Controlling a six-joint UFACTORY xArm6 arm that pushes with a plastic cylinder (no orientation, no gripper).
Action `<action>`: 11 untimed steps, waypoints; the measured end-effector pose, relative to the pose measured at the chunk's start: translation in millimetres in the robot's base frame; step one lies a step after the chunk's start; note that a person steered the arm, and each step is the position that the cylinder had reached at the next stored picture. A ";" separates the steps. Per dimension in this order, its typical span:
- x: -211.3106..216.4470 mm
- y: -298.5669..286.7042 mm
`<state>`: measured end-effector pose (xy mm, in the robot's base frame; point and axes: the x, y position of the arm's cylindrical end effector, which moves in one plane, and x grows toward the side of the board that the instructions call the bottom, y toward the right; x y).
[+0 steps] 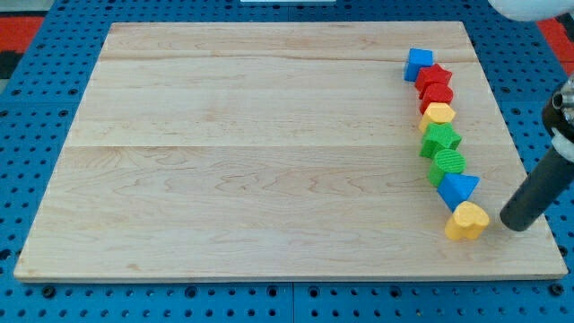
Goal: Move your arm towards the left center
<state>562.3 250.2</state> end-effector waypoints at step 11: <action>-140.5 -419.7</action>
